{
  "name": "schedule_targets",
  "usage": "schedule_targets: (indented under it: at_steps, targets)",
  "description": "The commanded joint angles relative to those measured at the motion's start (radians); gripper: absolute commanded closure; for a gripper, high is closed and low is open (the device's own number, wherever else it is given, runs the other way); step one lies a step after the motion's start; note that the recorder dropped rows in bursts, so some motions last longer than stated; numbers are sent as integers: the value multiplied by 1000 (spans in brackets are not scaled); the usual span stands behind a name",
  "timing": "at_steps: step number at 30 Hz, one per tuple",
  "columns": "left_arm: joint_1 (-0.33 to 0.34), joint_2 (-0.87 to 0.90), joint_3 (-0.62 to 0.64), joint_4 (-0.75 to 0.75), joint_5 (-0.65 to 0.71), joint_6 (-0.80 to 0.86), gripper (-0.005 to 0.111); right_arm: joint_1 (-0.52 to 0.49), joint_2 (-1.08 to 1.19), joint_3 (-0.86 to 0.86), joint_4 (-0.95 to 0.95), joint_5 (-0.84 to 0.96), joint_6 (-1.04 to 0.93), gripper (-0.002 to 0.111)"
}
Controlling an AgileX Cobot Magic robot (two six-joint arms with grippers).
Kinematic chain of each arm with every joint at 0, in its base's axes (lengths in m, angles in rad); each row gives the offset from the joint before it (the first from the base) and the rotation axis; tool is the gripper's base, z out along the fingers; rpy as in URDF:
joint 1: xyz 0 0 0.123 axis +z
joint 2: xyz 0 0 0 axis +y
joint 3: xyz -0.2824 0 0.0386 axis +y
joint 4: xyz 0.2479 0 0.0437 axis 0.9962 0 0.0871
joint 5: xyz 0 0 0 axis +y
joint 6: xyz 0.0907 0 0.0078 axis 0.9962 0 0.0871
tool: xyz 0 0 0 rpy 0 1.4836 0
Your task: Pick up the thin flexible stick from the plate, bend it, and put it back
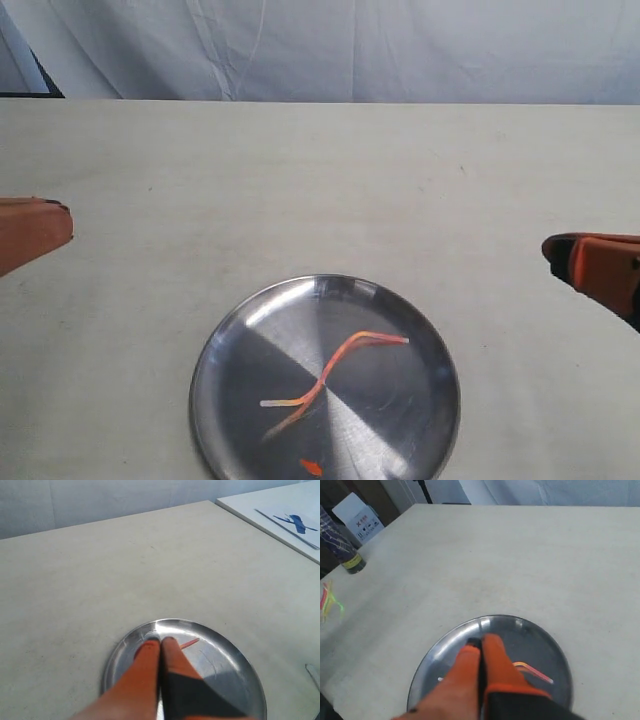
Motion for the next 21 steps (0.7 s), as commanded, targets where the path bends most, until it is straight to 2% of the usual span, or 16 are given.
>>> schedule_targets:
  at_steps: [1, 3, 8, 14, 21]
  targets:
    - [0, -9, 4, -3, 1, -4, 107, -36, -146, 47, -38, -63, -2, 109]
    - [0, -9, 4, -3, 1, -4, 107, -76, -238, 80, -98, -105, -2, 109]
    - [0, -9, 4, -1, 1, -4, 107, -196, -412, 148, -106, -131, -2, 109]
    - [0, -9, 4, 4, 1, -4, 107, -215, -443, 250, -235, -172, -2, 109]
    - [0, -9, 4, 4, 1, -4, 107, -299, -453, 341, -424, -192, 246, 109]
